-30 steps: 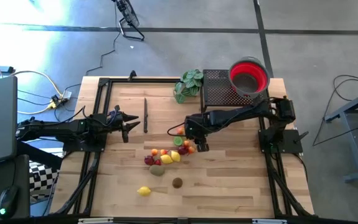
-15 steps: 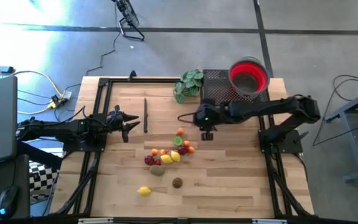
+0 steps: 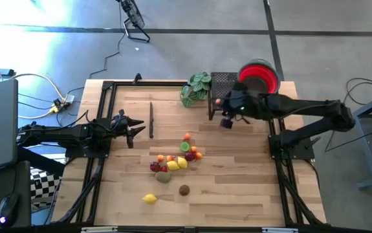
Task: Pick & Place Fruit
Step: Put the orange pear into the red strainer bowl
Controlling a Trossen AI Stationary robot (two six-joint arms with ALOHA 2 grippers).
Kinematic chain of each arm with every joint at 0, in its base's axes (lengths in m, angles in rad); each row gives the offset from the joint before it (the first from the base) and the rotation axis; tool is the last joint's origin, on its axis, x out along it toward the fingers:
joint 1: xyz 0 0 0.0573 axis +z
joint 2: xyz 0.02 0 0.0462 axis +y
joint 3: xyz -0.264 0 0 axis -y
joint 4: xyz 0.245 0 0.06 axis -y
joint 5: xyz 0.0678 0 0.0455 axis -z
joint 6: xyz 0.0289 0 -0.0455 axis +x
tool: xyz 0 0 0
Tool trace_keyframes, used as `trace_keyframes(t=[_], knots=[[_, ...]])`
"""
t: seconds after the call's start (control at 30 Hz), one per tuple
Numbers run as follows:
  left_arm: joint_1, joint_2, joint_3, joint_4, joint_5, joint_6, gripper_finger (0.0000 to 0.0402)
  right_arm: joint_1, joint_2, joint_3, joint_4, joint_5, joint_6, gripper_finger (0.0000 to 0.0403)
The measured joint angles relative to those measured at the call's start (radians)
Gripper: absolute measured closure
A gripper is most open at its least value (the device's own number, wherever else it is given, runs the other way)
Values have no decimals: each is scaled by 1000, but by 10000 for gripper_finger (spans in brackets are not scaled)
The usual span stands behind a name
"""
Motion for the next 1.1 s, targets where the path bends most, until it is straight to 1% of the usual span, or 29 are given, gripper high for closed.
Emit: trace_keyframes(t=[0.23, 0.4, 0.63, 0.97, 1.1], knots=[[0, 0, 0, 2, 0, 0, 274, -98, -69, 0, -32, 115, -4, 271], [0, 0, 0, 2, 0, 0, 274, -196, -72, 0, -60, 152, -3, 271], [0, 0, 0, 2, 0, 0, 274, -343, -65, 0, -85, 151, 4, 272], [0, 0, 0, 3, 0, 0, 274, -522, -59, 0, -124, 135, 120, 272], [0, 0, 0, 3, 0, 0, 274, -576, -38, 0, -151, 65, 186, 272]])
